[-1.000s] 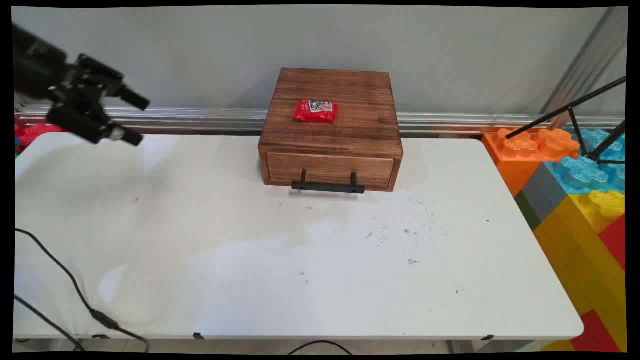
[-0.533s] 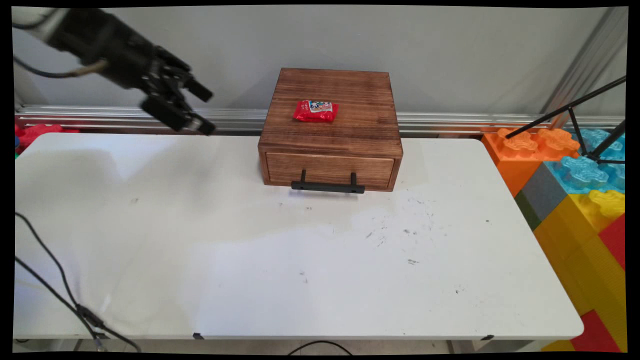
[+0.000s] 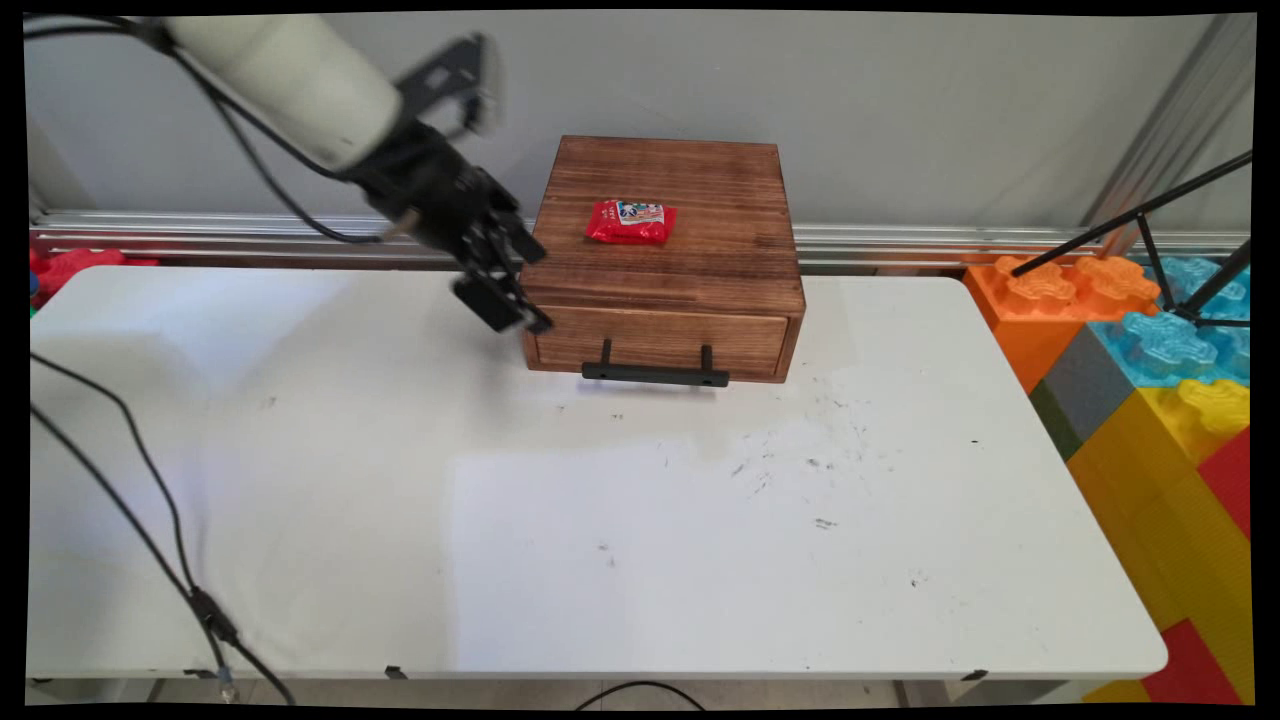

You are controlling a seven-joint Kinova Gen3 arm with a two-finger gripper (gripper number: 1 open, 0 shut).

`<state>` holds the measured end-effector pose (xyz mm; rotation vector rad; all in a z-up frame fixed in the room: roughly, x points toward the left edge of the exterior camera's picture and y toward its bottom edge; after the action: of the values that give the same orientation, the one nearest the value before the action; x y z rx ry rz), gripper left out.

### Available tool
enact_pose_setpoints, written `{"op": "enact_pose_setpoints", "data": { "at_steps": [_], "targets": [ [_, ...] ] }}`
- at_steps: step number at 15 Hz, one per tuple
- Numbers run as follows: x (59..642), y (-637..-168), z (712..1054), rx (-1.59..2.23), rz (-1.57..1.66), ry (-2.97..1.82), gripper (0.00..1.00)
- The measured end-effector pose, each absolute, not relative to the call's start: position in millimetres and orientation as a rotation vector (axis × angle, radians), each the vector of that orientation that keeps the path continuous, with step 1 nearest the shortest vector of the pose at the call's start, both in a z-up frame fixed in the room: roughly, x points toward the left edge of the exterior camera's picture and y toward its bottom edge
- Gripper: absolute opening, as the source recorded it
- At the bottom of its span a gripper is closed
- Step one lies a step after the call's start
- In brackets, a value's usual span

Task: Open the drawer

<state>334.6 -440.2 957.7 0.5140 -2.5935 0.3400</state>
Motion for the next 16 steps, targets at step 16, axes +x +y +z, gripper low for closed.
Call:
{"op": "enact_pose_setpoints", "data": {
  "at_steps": [16],
  "targets": [
    [228.7,-515.7,826.3,0.287,0.302,-2.776,1.00]
  ]
}}
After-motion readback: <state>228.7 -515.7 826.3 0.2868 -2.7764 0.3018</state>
